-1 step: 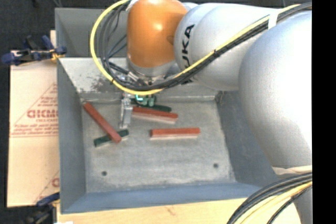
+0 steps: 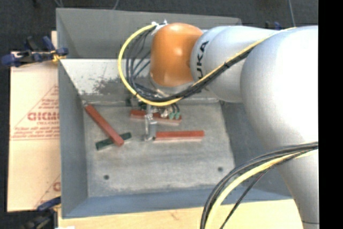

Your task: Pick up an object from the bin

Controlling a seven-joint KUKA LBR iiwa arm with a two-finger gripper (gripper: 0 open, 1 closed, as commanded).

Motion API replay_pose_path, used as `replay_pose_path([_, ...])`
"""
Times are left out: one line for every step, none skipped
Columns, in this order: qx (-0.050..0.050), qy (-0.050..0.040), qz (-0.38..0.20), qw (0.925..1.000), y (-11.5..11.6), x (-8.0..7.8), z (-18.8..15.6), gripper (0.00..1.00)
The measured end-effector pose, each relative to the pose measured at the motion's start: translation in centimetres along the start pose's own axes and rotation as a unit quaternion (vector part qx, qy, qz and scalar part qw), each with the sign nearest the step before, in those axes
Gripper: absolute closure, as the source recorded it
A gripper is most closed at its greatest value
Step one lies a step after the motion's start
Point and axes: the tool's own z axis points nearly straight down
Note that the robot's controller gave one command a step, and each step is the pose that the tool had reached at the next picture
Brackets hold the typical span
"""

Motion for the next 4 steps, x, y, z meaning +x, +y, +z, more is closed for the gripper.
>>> replay_pose_path([-0.001, -0.0007, -0.022, 0.9998, -4.0, -0.6, 0.3, 0.00])
replay_pose_path([-0.002, -0.0019, 0.018, 0.9998, -5.4, 0.1, 0.3, 0.00])
replay_pose_path([0.000, -0.0025, -0.023, 0.9997, -2.4, -0.8, 0.3, 0.00])
replay_pose_path([-0.001, -0.0030, 0.037, 0.9993, -3.2, 1.2, 0.2, 0.00])
